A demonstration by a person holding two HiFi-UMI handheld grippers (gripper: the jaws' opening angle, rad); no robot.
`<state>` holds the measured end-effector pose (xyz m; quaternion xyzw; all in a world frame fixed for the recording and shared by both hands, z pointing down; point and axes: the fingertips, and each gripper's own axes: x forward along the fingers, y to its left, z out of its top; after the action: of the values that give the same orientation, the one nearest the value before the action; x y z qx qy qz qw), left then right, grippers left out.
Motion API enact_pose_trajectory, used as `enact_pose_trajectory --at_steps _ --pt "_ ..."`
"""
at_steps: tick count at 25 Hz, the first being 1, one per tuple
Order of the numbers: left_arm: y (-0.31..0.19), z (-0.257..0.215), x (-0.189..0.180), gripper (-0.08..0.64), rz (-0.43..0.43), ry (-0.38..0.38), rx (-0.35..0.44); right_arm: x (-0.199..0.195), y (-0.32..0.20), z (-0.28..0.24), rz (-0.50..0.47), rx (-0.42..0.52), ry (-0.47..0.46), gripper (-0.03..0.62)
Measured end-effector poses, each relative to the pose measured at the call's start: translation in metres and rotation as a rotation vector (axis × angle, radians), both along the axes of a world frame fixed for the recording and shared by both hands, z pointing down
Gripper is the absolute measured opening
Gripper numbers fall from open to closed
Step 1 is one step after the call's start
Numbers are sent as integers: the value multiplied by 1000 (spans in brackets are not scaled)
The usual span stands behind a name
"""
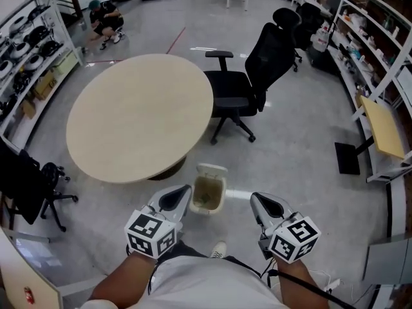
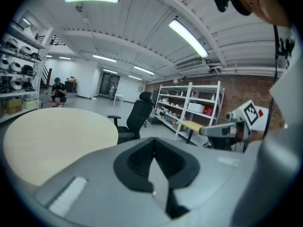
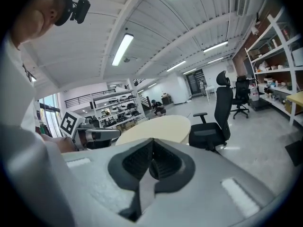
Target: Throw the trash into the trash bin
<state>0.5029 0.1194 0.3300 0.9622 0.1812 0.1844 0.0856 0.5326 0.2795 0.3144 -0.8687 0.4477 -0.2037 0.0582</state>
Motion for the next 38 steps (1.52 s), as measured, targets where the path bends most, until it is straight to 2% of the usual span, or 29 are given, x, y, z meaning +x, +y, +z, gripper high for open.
enact_pose_trajectory --at_steps 5,10,15,30,38 --pt "14 -17 3 7 27 28 30 4 20 -3 35 13 19 2" --pt "2 -23 14 8 27 37 50 2 24 -9 76 8 47 2" --pt "-10 -29 20 8 63 52 79 9 20 -13 140 13 76 2" --pt "-61 -20 13 8 66 46 31 2 -23 -14 179 -49 79 2" --pt "-66 -20 13 7 91 51 38 -2 -24 -10 218 -56 74 2"
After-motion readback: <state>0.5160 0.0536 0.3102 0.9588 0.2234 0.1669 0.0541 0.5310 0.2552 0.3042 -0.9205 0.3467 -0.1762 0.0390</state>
